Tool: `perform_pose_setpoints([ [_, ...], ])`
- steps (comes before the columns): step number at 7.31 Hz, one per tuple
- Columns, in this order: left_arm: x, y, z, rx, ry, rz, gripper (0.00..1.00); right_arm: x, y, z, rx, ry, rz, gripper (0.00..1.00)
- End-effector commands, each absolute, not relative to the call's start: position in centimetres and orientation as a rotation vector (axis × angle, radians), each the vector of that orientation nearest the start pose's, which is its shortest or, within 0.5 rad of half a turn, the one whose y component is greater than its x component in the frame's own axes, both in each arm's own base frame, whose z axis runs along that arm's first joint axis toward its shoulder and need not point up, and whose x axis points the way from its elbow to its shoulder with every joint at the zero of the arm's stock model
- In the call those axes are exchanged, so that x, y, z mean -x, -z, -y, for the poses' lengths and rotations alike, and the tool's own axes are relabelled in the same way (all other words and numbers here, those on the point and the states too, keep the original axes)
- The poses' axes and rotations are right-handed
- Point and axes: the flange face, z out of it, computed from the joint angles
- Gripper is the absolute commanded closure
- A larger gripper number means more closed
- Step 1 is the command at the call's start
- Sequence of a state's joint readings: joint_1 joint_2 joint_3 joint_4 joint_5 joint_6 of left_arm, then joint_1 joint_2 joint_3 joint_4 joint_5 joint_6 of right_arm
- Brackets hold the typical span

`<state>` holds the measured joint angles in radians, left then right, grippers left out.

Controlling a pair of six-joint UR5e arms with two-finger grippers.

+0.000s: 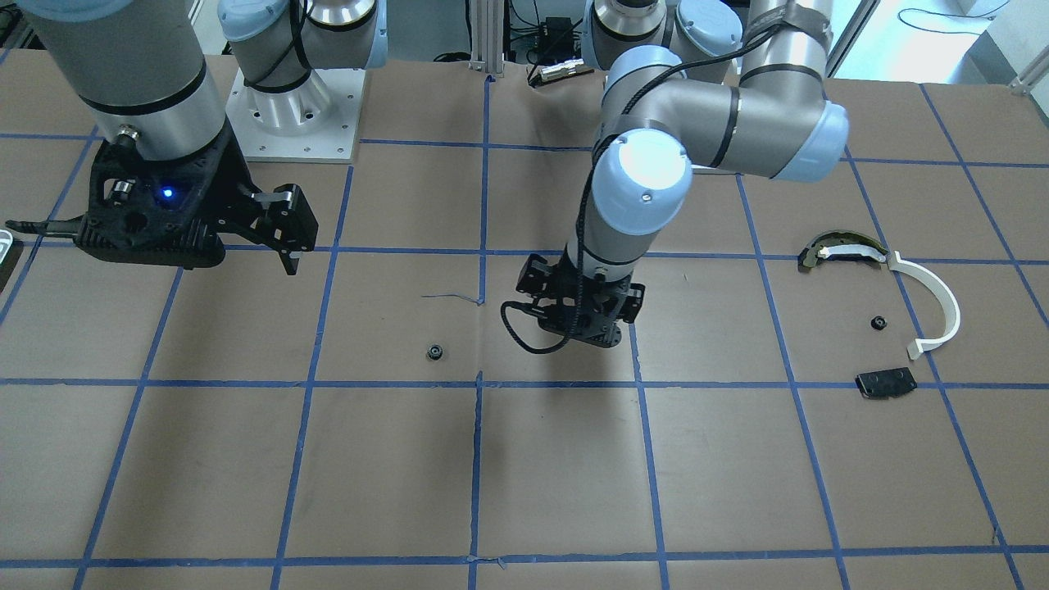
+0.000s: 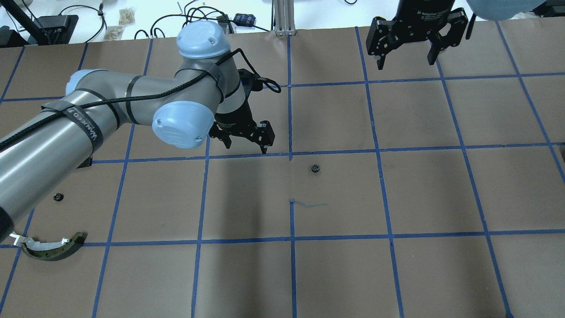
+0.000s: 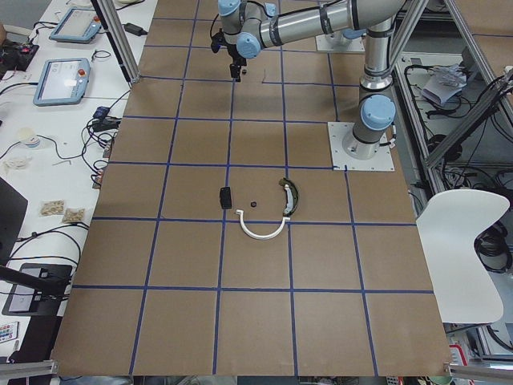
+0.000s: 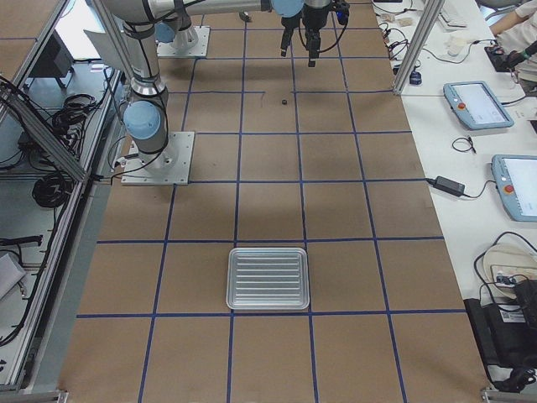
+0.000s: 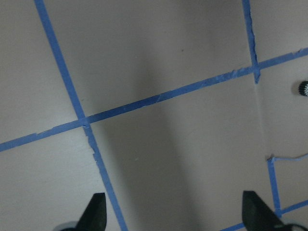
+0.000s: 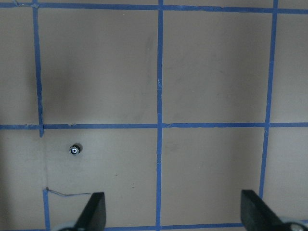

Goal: Place bearing gear from tray to pile

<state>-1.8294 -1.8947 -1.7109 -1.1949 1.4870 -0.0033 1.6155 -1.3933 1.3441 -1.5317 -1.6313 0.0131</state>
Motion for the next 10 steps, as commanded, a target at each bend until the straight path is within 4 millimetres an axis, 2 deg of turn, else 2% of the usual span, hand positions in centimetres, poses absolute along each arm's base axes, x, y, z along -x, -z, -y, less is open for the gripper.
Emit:
perform_pose_setpoints([
  [1, 34.4, -24.7, 50.8, -0.377, -0.109, -3.180, 0.00, -14.0, -49.2, 54.3, 0.111, -0.006, -3.195, 0.02],
  [2, 37.1, -23.4, 50.2, -0.326, -0.044, -3.205, 0.00, -13.8, -48.8, 52.5, 0.088, 0.026, -3.196, 0.02],
  [3, 39.1, -21.6, 49.2, -0.345, -0.055, -3.189, 0.00, -13.0, -47.9, 50.7, 0.065, 0.035, -3.196, 0.02],
  [4, 40.3, -20.3, 49.3, -0.368, -0.005, -3.199, 0.00, -12.4, -46.8, 49.7, 0.049, 0.093, -3.196, 0.01],
  [6, 42.0, -18.2, 49.6, -0.318, 0.051, -3.218, 0.00, -12.1, -46.9, 49.8, 0.037, 0.159, -3.195, 0.00],
  [9, 43.1, -17.0, 49.2, -0.350, 0.078, -3.222, 0.00, -12.3, -47.8, 50.3, -0.045, 0.177, -3.155, 0.00],
  [10, 43.2, -16.9, 49.0, -0.362, 0.074, -3.219, 0.10, -12.3, -47.9, 50.3, -0.084, 0.168, -3.155, 0.00],
])
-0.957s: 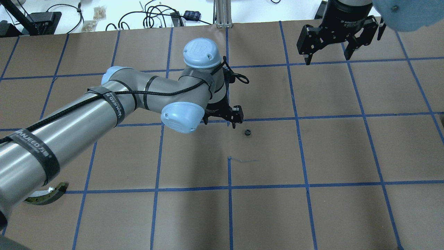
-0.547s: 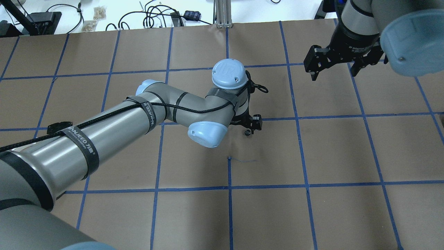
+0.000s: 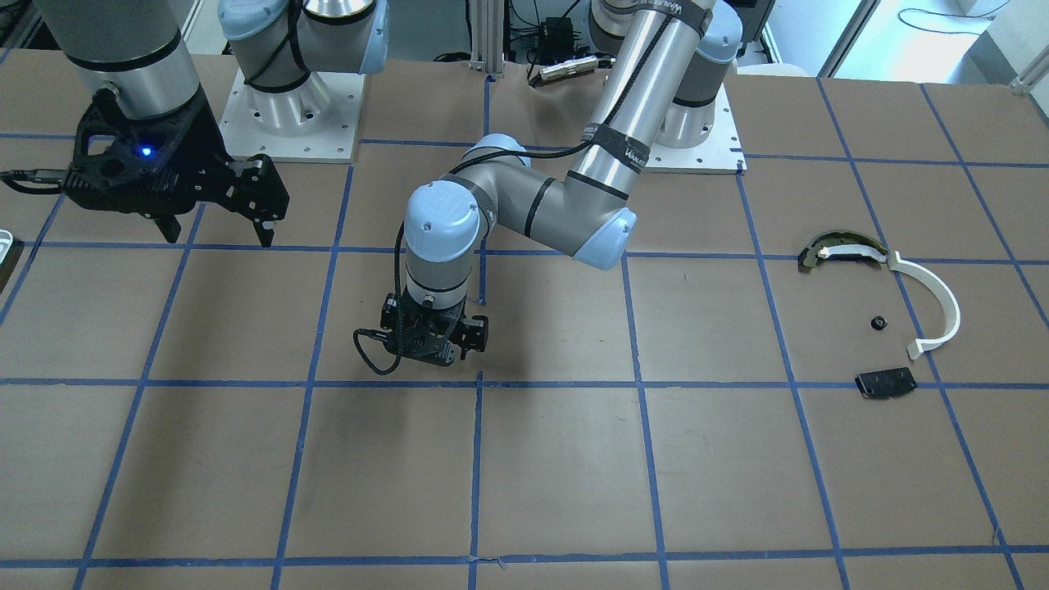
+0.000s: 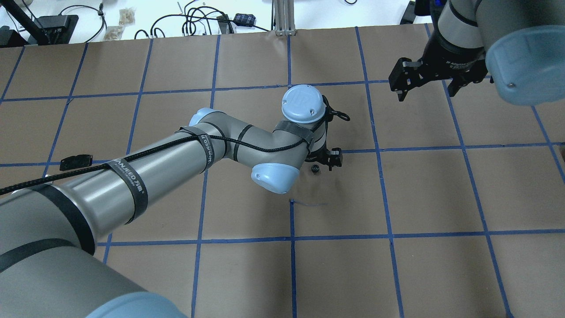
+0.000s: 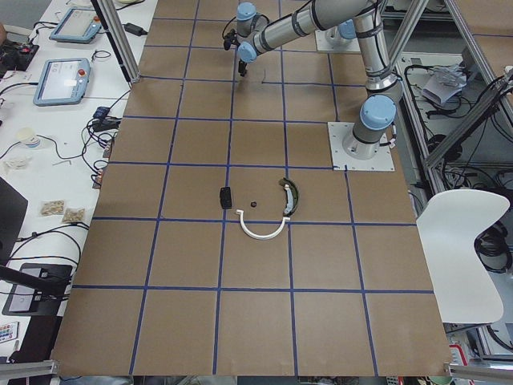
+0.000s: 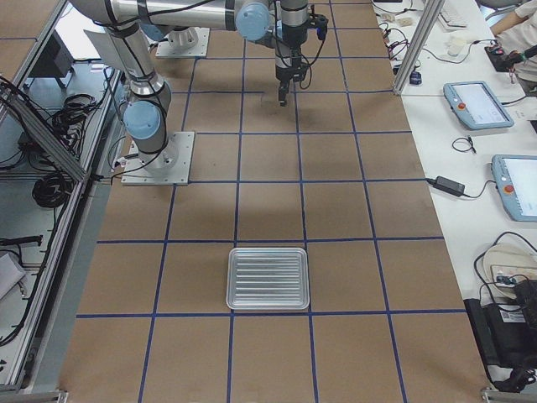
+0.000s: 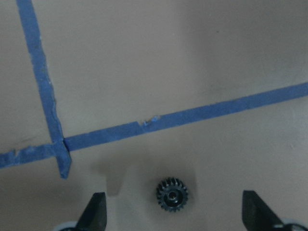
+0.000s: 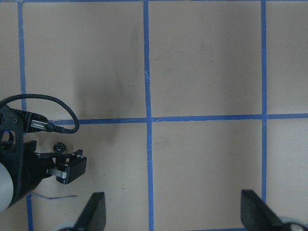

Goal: Place bearing gear from tray to pile

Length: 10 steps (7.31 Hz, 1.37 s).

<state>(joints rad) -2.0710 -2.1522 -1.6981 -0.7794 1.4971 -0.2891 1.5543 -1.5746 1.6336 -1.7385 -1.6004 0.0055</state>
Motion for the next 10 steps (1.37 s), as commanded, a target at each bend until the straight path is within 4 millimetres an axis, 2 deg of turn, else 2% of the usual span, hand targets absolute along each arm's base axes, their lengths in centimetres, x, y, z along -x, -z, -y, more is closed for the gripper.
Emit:
perform_pose_setpoints([
  [1, 43.1, -16.8, 49.1, -0.381, 0.070, -3.215, 0.40, -12.3, -47.9, 50.3, -0.089, 0.168, -3.155, 0.00],
  [2, 43.1, -16.4, 49.1, -0.383, 0.063, -3.214, 0.48, -12.3, -47.9, 50.3, -0.089, 0.168, -3.156, 0.00],
  [4, 43.3, -16.3, 49.2, -0.378, 0.065, -3.215, 1.00, -12.3, -48.0, 50.2, -0.089, 0.155, -3.155, 0.00],
  [6, 43.1, -17.2, 49.4, -0.380, 0.083, -3.220, 1.00, -12.3, -48.2, 50.7, -0.087, 0.160, -3.157, 0.00],
  [7, 42.5, -18.9, 50.1, -0.386, 0.115, -3.221, 1.00, -12.4, -48.2, 50.7, -0.086, 0.160, -3.155, 0.00],
  [8, 40.4, -19.9, 51.2, -0.339, 0.049, -3.208, 1.00, -12.4, -48.1, 50.7, -0.086, 0.158, -3.155, 0.00],
  [9, 36.0, -22.0, 54.0, -0.214, -0.016, -3.208, 1.00, -12.4, -48.1, 50.6, -0.084, 0.156, -3.157, 0.00],
  [10, 32.3, -23.7, 55.5, -0.199, -0.037, -3.204, 1.00, -12.4, -48.0, 50.6, -0.084, 0.153, -3.157, 0.00],
])
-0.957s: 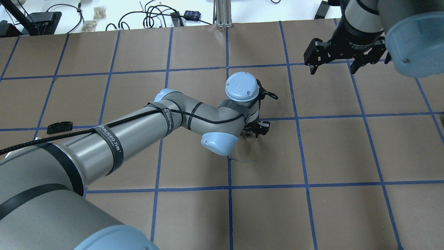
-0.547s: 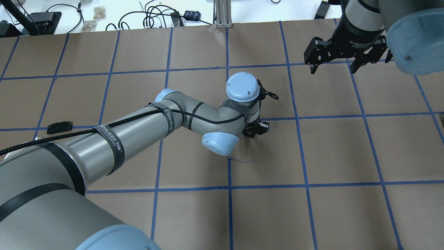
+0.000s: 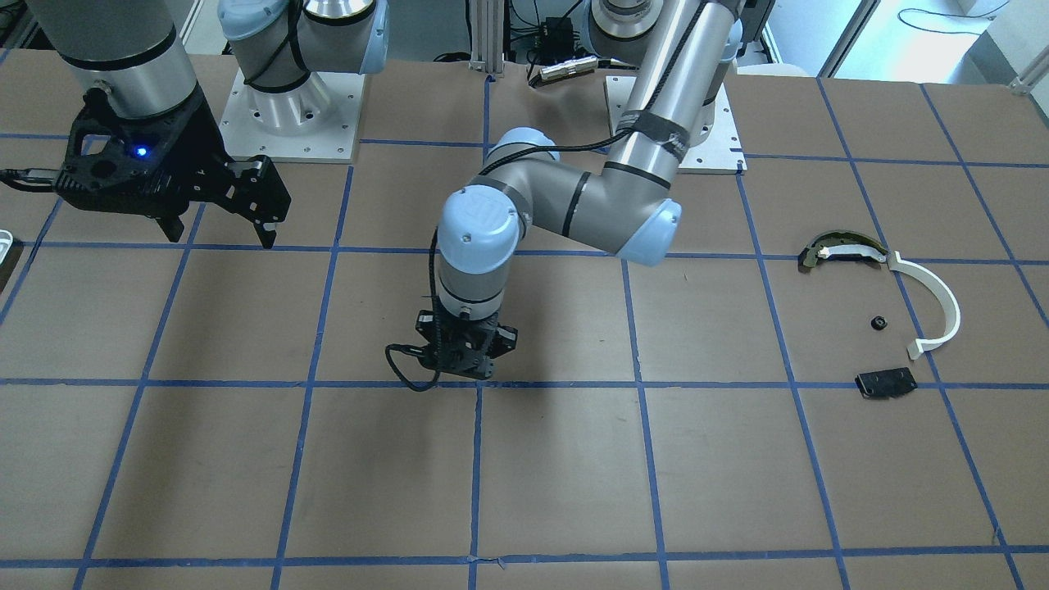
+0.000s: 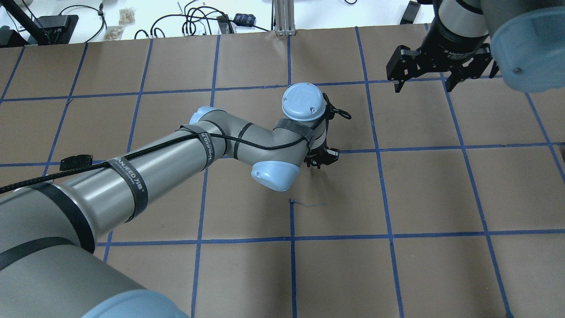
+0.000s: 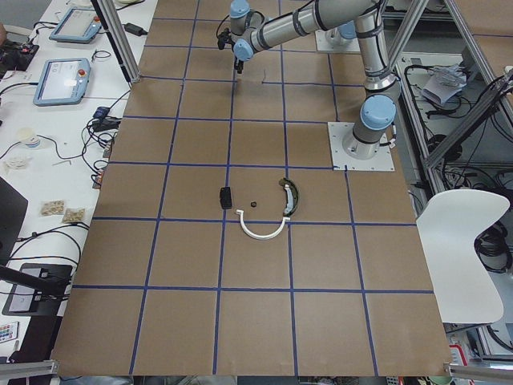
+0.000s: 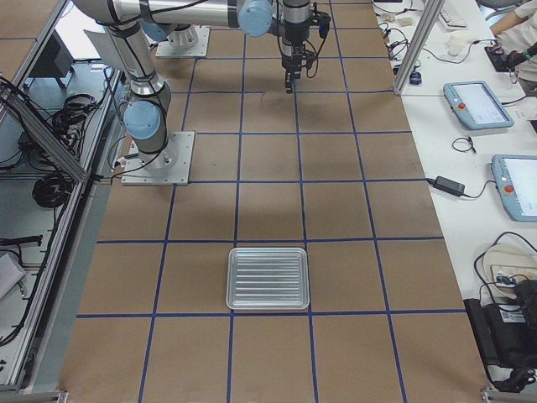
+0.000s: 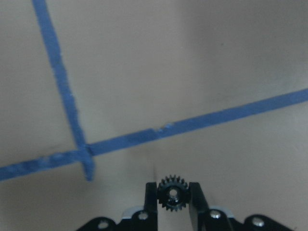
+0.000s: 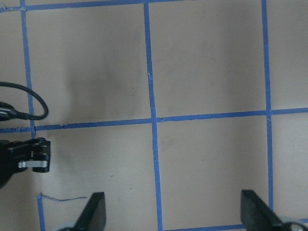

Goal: Place bearing gear from tray to pile

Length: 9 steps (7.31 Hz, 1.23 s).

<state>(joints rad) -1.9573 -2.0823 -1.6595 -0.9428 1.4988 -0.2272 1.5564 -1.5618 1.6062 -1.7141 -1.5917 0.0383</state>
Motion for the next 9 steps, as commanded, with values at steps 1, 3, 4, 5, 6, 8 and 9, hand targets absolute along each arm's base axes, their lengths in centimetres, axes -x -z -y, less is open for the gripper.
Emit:
perform_pose_setpoints([
  [1, 27.3, -25.2, 57.2, -0.095, -0.078, -3.205, 1.00, -12.5, -48.0, 50.6, -0.082, 0.153, -3.159, 0.00],
  [3, 16.0, -28.5, 59.6, -0.104, -0.098, -3.206, 1.00, -12.4, -48.0, 50.6, -0.080, 0.154, -3.163, 0.00],
  [4, 10.6, -28.9, 60.4, -0.125, -0.089, -3.185, 1.00, -12.5, -47.9, 50.6, -0.080, 0.153, -3.162, 0.00],
  [5, 5.5, -28.9, 60.7, -0.202, -0.095, -3.146, 1.00, -12.6, -47.9, 50.6, -0.079, 0.151, -3.159, 0.00],
  [6, 0.6, -28.7, 60.6, -0.272, -0.114, -3.115, 1.00, -12.6, -47.9, 50.6, -0.079, 0.151, -3.159, 0.00],
  [8, -6.7, -28.6, 59.1, -0.259, -0.177, -3.050, 1.00, -12.7, -47.7, 50.5, -0.077, 0.146, -3.157, 0.00],
  [9, -10.4, -28.1, 57.9, -0.246, -0.203, -3.063, 1.00, -12.6, -47.6, 50.5, -0.077, 0.144, -3.159, 0.00],
])
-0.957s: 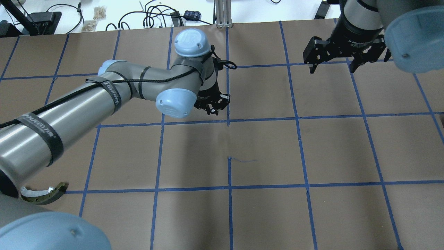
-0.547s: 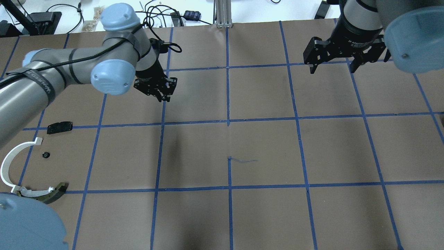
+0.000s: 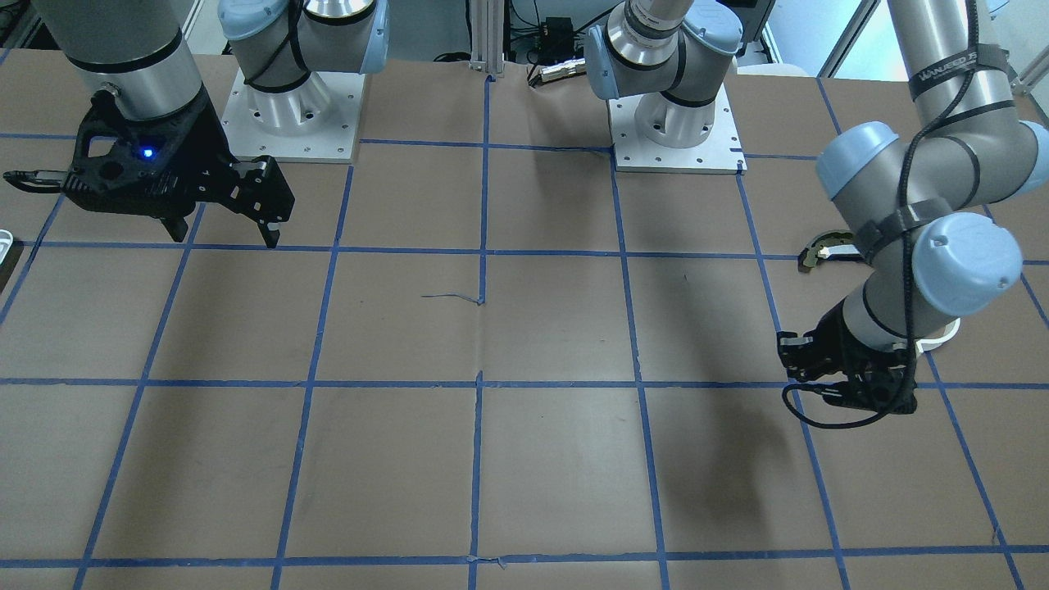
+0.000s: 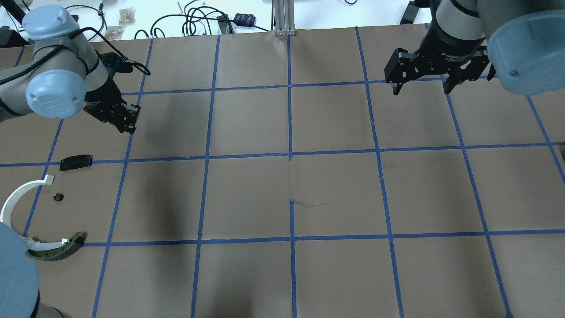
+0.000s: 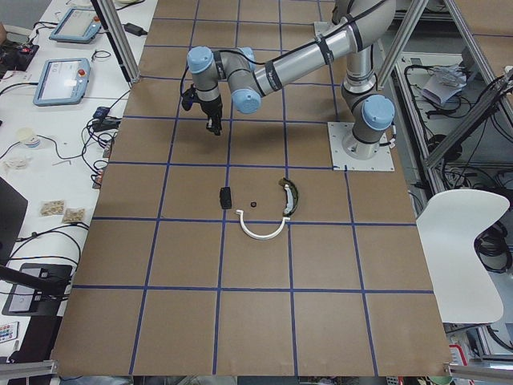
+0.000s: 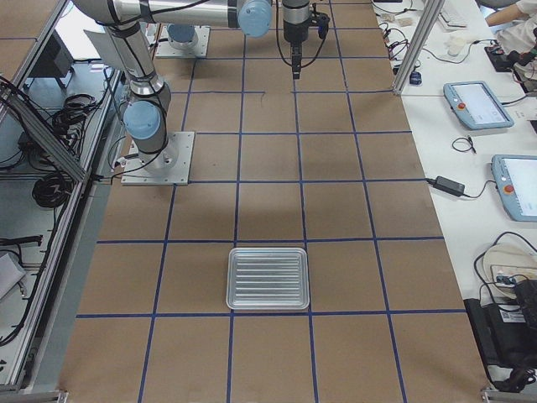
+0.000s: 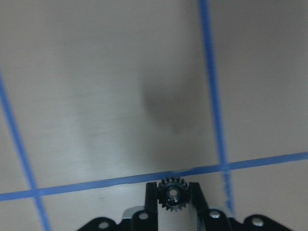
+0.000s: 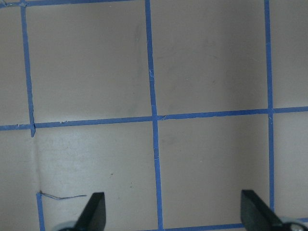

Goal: Place bearing gear from tray to pile

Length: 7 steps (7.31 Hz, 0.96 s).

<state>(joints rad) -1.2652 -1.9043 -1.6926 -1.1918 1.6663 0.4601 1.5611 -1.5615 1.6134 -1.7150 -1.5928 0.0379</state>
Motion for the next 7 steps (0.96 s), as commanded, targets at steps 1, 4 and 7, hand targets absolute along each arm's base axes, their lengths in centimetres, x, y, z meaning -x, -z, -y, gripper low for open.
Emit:
perform_pose_setpoints([
  [1, -13.6, -27.3, 56.5, -0.220, -0.230, -3.081, 1.00, -12.7, -47.6, 50.5, -0.077, 0.146, -3.157, 0.00],
  [4, -23.2, -24.1, 52.0, -0.160, -0.317, -3.141, 1.00, -12.6, -47.6, 50.4, -0.077, 0.141, -3.161, 0.00],
  [7, -25.9, -20.9, 50.6, -0.077, -0.370, -3.171, 1.00, -12.6, -47.6, 50.4, -0.075, 0.141, -3.162, 0.00],
])
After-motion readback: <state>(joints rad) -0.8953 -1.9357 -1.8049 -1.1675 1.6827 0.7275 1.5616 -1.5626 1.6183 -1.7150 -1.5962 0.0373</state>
